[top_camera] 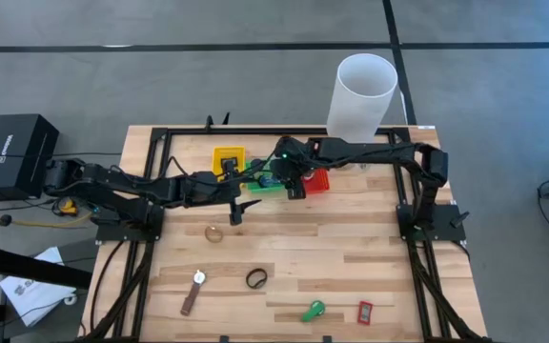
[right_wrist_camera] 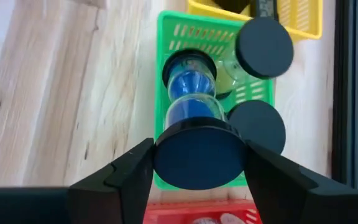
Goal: Pick & Place Office items
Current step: Put the blue hourglass into the green basket, then put the green wrist watch into the red basket
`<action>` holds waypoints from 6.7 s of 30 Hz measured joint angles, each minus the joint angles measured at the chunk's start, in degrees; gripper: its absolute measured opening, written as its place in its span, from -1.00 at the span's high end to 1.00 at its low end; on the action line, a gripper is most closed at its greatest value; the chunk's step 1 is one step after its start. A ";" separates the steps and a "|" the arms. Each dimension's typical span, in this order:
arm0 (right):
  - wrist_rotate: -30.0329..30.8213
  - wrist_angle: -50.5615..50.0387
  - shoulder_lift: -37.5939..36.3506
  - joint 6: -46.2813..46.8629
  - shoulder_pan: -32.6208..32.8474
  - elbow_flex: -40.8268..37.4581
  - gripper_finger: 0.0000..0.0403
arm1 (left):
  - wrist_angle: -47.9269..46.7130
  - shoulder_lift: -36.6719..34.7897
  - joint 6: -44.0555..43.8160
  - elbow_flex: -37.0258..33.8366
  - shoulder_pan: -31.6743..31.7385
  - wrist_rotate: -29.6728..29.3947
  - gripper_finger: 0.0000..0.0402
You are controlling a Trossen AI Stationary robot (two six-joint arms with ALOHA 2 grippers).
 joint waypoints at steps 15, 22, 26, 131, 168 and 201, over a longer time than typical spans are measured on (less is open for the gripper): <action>10.11 -3.48 0.00 -12.50 4.44 1.75 -0.11 | 0.19 0.01 0.00 0.00 -0.02 0.04 -0.36; 10.24 -5.26 0.00 -17.70 5.15 2.31 0.00 | 0.21 0.00 0.00 0.00 -0.01 0.07 -0.36; 10.29 -4.50 1.28 -24.05 5.66 2.38 -0.01 | 0.22 0.00 0.00 0.00 -0.02 0.11 -0.36; 29.92 -46.01 4.11 18.46 15.73 6.92 0.28 | -0.37 0.00 -0.18 -0.04 -0.11 1.38 -0.36; 8.66 19.45 -25.19 42.48 36.45 -41.73 0.27 | 0.39 0.00 -4.66 -0.04 -0.11 1.38 -0.36; -7.37 28.43 -15.82 22.40 26.46 -32.72 -0.02 | 1.38 0.00 -5.98 -0.04 1.92 1.35 -0.36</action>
